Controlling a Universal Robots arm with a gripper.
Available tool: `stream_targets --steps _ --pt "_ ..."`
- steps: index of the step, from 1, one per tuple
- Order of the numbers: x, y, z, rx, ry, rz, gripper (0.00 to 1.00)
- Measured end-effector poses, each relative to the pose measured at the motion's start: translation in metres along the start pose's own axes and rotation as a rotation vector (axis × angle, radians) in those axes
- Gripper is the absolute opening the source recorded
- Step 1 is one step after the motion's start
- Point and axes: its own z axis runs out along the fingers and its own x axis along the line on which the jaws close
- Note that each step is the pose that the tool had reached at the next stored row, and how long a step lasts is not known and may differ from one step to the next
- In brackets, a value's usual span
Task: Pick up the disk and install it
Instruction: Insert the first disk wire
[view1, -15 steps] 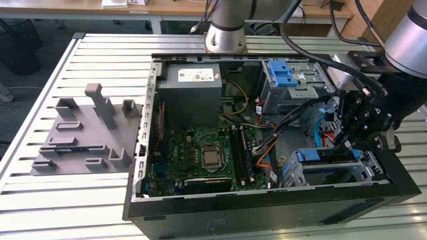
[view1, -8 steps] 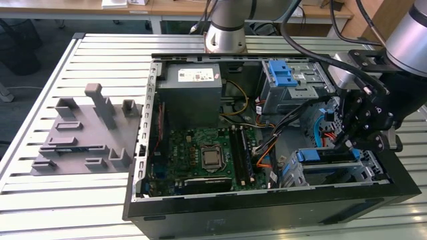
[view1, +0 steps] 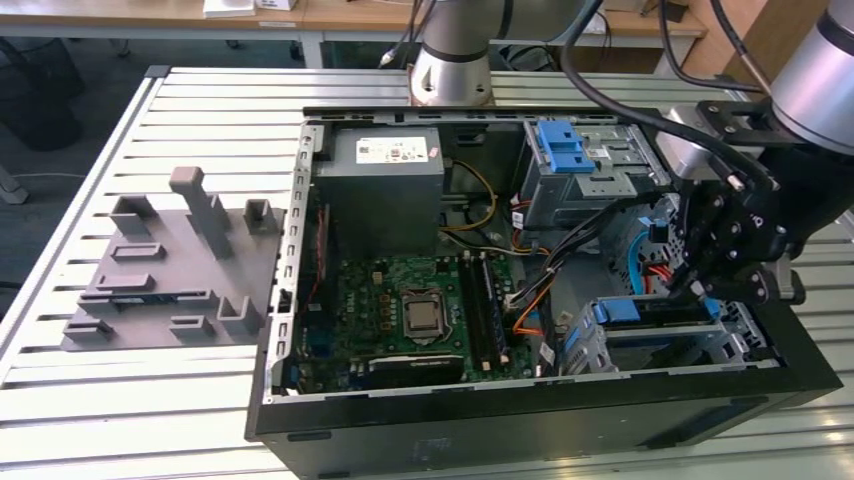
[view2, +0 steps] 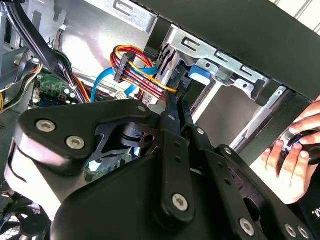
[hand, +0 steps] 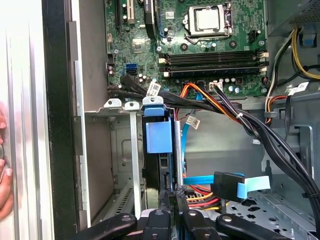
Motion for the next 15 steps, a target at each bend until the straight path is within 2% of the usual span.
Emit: stream_targets --steps 15 --pt "0.0000 -0.0001 0.0020 0.0002 0.0002 -0.004 0.16"
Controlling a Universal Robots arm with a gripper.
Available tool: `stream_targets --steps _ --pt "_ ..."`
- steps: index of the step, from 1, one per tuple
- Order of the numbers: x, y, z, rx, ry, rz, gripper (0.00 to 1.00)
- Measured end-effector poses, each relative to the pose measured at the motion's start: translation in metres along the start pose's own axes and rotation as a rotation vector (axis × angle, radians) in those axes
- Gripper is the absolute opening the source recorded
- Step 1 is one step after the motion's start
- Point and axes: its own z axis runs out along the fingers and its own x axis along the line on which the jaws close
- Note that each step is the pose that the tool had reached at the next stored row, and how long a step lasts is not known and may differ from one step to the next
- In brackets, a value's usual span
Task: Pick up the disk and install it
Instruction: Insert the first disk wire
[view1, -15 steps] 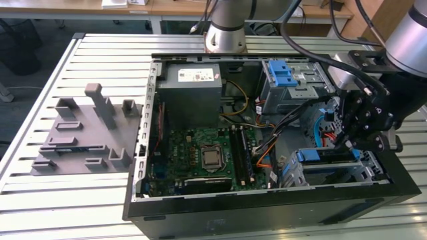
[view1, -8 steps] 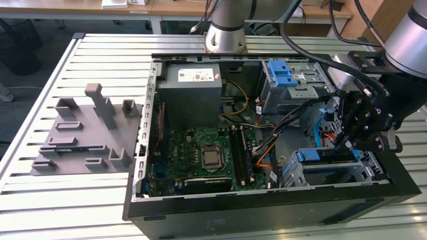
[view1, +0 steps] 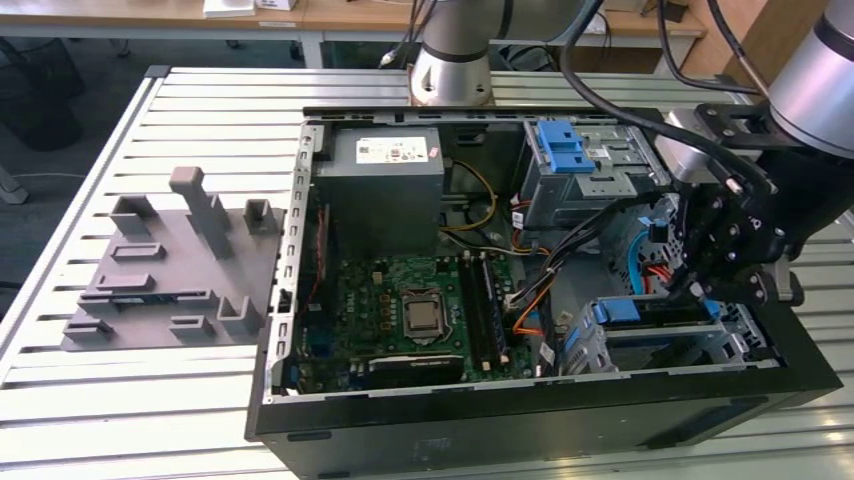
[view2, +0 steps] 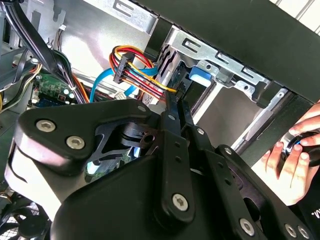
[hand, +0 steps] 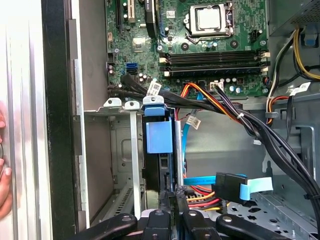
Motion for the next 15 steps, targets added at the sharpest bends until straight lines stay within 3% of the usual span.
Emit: stream_targets --steps 15 --pt "0.0004 0.0000 0.0029 -0.0001 0.0000 0.000 0.16"
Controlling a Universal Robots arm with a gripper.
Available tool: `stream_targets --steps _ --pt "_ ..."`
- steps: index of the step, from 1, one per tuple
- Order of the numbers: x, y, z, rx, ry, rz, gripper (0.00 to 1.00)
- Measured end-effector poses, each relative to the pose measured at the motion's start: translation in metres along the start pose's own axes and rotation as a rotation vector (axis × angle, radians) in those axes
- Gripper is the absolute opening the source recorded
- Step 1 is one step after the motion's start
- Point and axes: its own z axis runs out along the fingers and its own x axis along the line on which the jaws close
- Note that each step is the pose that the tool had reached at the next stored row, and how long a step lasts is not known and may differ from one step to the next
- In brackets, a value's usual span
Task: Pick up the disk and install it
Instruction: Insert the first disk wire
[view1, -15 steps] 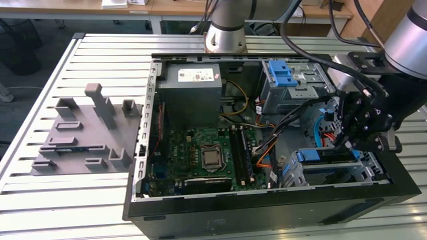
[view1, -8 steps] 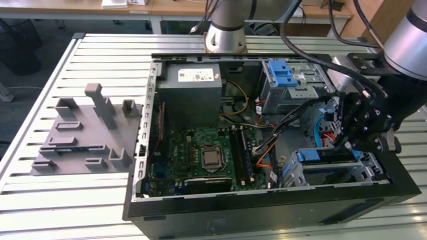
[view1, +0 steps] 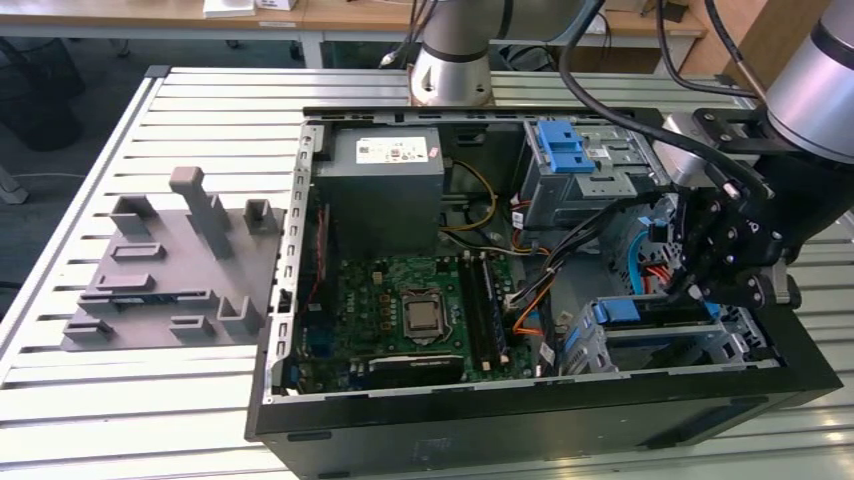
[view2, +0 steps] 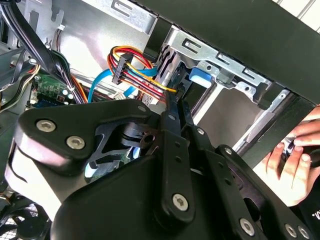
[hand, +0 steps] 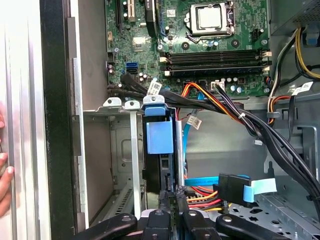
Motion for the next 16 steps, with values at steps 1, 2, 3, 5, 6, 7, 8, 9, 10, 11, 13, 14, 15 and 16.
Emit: stream_targets --steps 1,2,3,5,6,7,8,9,10,11,13,14,15,16 --pt "0.0000 0.0000 0.0000 0.0000 0.0000 0.000 0.16" --pt "0.0000 0.0000 0.0000 0.0000 -0.0001 0.000 0.16" --pt "0.0000 0.0000 0.0002 -0.0001 -0.0005 0.000 0.18" --pt "0.0000 0.0000 0.0000 0.0000 -0.0005 0.000 0.24" --pt "0.0000 0.0000 -0.0006 0.0000 -0.0001 0.000 0.24" --pt "0.0000 0.0000 -0.0012 0.0000 -0.0001 0.000 0.24" --pt "0.0000 0.0000 -0.0017 0.0000 -0.0002 0.000 0.24" --pt "0.0001 0.0000 -0.0021 0.0000 -0.0002 0.000 0.24" --pt "0.0001 0.0000 -0.0025 0.0000 -0.0002 0.000 0.24" --pt "0.0001 0.0000 -0.0029 0.0000 -0.0002 0.000 0.24" --pt "0.0001 0.0000 -0.0033 0.0000 -0.0004 0.000 0.24" --pt "0.0001 0.0000 -0.0036 0.0000 -0.0002 0.000 0.24" --pt "0.0001 0.0000 -0.0040 0.0000 0.0000 0.000 0.24" --pt "0.0001 0.0000 -0.0042 0.0000 -0.0002 0.000 0.24"
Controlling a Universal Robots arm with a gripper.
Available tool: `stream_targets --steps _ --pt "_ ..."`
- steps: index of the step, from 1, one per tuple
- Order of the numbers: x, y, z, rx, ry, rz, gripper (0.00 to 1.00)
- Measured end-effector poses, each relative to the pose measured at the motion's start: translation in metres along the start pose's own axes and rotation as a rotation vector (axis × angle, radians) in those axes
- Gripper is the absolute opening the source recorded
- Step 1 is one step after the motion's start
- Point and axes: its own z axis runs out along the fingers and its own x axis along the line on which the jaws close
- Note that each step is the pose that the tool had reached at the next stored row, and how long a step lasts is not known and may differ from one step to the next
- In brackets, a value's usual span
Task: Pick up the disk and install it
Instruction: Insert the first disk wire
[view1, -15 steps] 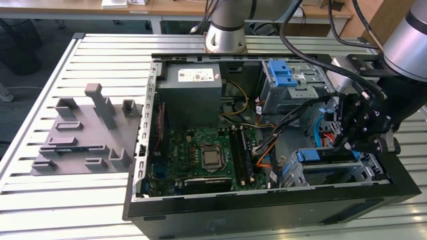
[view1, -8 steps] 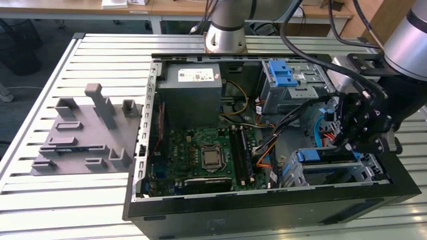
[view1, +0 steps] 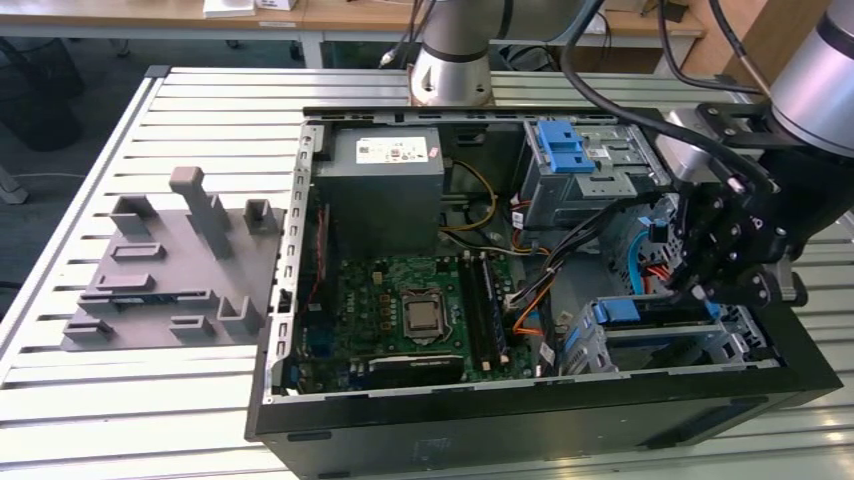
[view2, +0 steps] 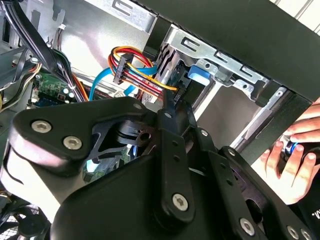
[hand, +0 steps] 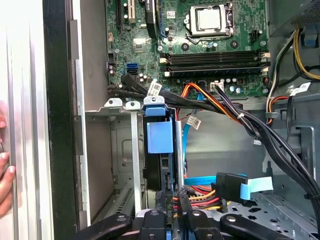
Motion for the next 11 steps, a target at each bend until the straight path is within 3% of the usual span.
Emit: stream_targets --steps 9,11 --pt "0.0001 0.0000 -0.0037 0.0000 -0.0002 0.000 0.24" --pt "0.0001 0.0000 -0.0039 0.0000 -0.0002 0.000 0.16"
